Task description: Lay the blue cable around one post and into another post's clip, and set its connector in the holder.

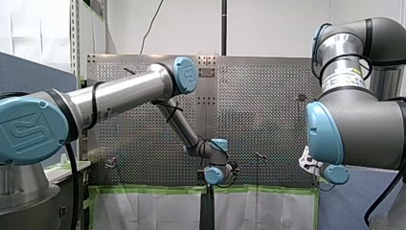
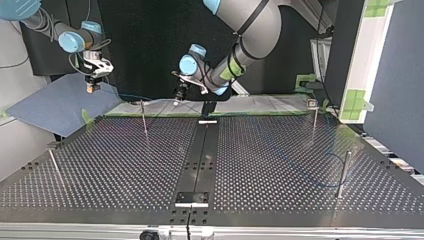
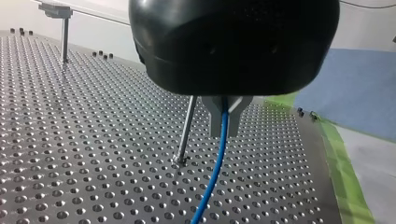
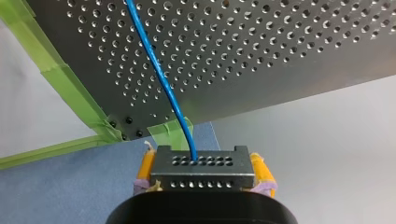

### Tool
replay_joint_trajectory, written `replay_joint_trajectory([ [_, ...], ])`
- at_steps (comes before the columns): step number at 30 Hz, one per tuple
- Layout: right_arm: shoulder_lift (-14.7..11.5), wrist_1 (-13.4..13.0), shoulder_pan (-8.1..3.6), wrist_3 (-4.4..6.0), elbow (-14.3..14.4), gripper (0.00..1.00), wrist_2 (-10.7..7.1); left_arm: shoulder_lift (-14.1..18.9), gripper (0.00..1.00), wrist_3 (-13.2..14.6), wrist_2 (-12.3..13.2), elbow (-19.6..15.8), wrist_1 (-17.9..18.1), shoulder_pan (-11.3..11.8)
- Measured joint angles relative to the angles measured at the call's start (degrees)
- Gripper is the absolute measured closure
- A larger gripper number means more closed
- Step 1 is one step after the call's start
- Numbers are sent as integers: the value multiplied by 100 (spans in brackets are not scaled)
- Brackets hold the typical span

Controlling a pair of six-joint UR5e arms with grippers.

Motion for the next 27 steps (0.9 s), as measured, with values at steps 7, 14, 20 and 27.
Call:
replay_joint_trajectory([
  [7,12,177,6,-70,-106,100,5,0,100,4,59,70,15,-6],
  [14,16,215,29,-102,-197,100,-4,-7,100,1,92,139,0,-12],
  [20,19,309,60,-131,-293,100,-6,-9,100,-11,111,165,-21,-6],
  [27,23,369,69,-126,-353,100,-4,-12,100,-23,115,174,-67,-3],
])
